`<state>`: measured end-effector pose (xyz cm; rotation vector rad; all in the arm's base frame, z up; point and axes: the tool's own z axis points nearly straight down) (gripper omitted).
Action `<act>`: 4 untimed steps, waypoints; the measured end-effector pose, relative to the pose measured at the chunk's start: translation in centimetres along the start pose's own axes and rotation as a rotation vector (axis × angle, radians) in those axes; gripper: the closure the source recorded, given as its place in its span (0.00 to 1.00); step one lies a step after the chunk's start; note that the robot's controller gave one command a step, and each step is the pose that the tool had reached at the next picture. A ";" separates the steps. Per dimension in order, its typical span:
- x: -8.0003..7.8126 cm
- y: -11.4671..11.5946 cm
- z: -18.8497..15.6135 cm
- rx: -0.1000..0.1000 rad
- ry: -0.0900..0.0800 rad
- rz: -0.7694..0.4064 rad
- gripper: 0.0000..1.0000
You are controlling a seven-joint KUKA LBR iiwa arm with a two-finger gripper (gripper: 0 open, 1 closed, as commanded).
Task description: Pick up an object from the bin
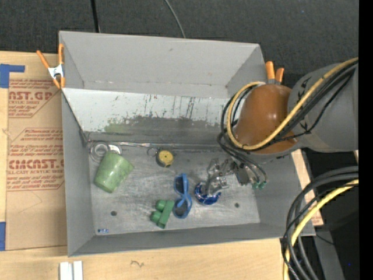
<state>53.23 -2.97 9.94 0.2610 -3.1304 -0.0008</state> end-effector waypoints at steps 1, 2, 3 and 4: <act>0.0 0.0 0.0 0.000 0.000 0.000 0.00; -1.9 -2.6 2.5 0.000 -0.017 -0.078 0.00; -2.0 -2.6 2.1 0.001 -0.018 -0.078 1.00; -1.4 -2.6 -14.0 0.002 -0.011 0.037 1.00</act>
Offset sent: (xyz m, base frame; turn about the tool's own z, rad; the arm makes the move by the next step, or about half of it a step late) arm 0.0000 0.0000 0.0000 0.0000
